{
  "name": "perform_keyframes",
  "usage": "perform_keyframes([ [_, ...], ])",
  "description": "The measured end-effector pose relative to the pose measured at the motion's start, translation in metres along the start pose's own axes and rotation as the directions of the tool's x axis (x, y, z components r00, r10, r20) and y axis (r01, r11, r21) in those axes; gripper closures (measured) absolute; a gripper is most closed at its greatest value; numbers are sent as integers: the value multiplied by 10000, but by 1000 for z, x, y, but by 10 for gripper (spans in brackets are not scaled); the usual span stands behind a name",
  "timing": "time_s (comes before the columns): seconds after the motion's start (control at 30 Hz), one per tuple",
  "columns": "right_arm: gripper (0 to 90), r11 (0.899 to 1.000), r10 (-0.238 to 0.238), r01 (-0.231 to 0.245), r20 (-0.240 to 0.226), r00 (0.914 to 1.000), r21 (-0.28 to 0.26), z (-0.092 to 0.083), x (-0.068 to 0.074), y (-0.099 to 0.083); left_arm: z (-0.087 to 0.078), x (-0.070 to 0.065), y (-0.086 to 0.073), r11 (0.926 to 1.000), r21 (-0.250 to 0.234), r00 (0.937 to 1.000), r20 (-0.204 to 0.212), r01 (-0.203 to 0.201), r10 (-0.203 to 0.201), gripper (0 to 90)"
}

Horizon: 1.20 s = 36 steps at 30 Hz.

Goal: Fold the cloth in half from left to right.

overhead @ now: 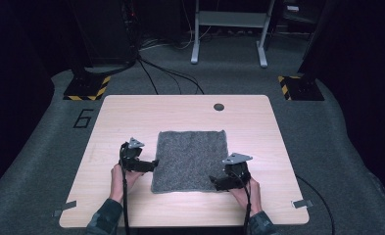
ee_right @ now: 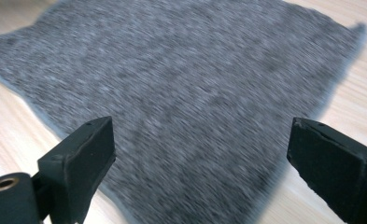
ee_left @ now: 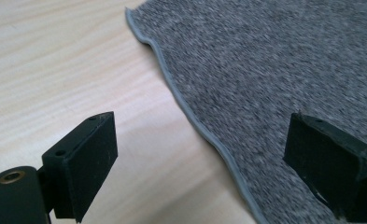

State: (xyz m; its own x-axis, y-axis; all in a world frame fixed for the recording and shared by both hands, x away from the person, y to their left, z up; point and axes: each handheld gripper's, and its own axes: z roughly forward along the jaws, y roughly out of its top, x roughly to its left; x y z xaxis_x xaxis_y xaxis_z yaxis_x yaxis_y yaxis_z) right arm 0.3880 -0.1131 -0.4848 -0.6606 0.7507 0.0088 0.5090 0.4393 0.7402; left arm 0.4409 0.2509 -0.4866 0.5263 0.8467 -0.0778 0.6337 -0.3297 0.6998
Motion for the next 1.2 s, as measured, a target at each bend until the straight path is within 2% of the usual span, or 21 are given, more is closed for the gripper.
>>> perform_keyframes([
  [0.03, 75, 10000, -42, 41, -67, 10000, -38, 2, 4, 2, 2, 2, 3, 10000, -5, 10000, 75, 24, -24, 95],
  [0.13, 75, 10000, -37, 35, -283, 9996, -49, 6, 10, 7, 5, 5, 9, 9999, -128, 10000, -55, 9, -10, 100],
  [0.17, 77, 9999, -156, 155, -435, 9989, -35, 11, 16, 11, 8, 9, 16, 9999, -133, 10000, 66, 46, -45, 100],
  [0.2, 77, 9999, -162, 161, -508, 9986, -26, 14, 19, 12, 9, 11, 20, 10000, -28, 10000, 4, 16, -16, 102],
  [0.27, 77, 9994, -332, 334, -627, 9975, 23, 19, 24, 16, 12, 13, 23, 9998, -116, 9998, 124, 163, -161, 102],
  [0.37, 78, 9988, -459, 473, -905, 9948, 132, 27, 34, 20, 21, 22, 35, 9996, 14, 9994, 231, 271, -271, 98],
  [0.47, 77, 9975, -627, 659, -1063, 9924, 266, 32, 40, 24, 25, 24, 39, 9996, 94, 9996, 135, 266, -267, 92],
  [0.5, 79, 9957, -866, 900, -1230, 9886, 225, 38, 46, 27, 28, 28, 44, 9995, 122, 9992, 236, 308, -310, 88],
  [0.53, 81, 9951, -928, 964, -1275, 9875, 224, 39, 48, 29, 30, 29, 45, 9993, -29, 9992, 182, 363, -362, 80],
  [0.6, 82, 9947, -965, 1005, -1378, 9857, 217, 41, 51, 30, 32, 30, 47, 9994, 2, 9994, 96, 335, -335, 72],
  [0.67, 81, 9930, -1105, 1159, -1591, 9810, 247, 46, 60, 35, 38, 39, 51, 9987, 180, 9980, 398, 479, -486, 54],
  [0.73, 80, 9918, -1198, 1254, -1634, 9793, 248, 49, 64, 37, 41, 40, 53, 9984, 133, 9978, 376, 543, -548, 51],
  [0.77, 74, 9899, -1333, 1396, -1776, 9750, 234, 53, 71, 41, 46, 41, 55, 9986, 357, 9990, 223, 387, -396, 36],
  [0.8, 71, 9878, -1474, 1541, -1804, 9725, 232, 55, 74, 42, 48, 41, 56, 9981, 440, 9986, 297, 435, -448, 31],
  [0.83, 67, 9885, -1406, 1484, -1847, 9727, 290, 56, 78, 44, 49, 42, 58, 9985, 411, 9988, 300, 374, -386, 25],
  [0.93, 70, 9858, -1553, 1652, -2090, 9655, 310, 62, 88, 48, 53, 43, 61, 9985, 409, 9987, 331, 376, -390, 2],
  [1.0, 75, 9835, -1672, 1781, -2156, 9621, 316, 65, 93, 49, 56, 43, 63, 9990, 308, 9989, 322, 326, -336, 0],
  [1.03, 74, 9835, -1641, 1772, -2310, 9590, 374, 70, 99, 51, 58, 43, 64, 9994, 146, 9992, 268, 300, -304, 0],
  [1.1, 72, 9810, -1691, 1870, -2473, 9541, 507, 73, 105, 51, 63, 45, 67, 9992, 196, 9990, 259, 351, -356, 0],
  [1.17, 73, 9803, -1734, 1910, -2452, 9538, 496, 75, 108, 52, 65, 46, 69, 9989, 288, 9988, 281, 381, -389, 0],
  [1.2, 85, 9781, -1850, 2031, -2571, 9485, 458, 79, 114, 53, 67, 46, 71, 9983, 323, 9982, 337, 488, -498, 5],
])
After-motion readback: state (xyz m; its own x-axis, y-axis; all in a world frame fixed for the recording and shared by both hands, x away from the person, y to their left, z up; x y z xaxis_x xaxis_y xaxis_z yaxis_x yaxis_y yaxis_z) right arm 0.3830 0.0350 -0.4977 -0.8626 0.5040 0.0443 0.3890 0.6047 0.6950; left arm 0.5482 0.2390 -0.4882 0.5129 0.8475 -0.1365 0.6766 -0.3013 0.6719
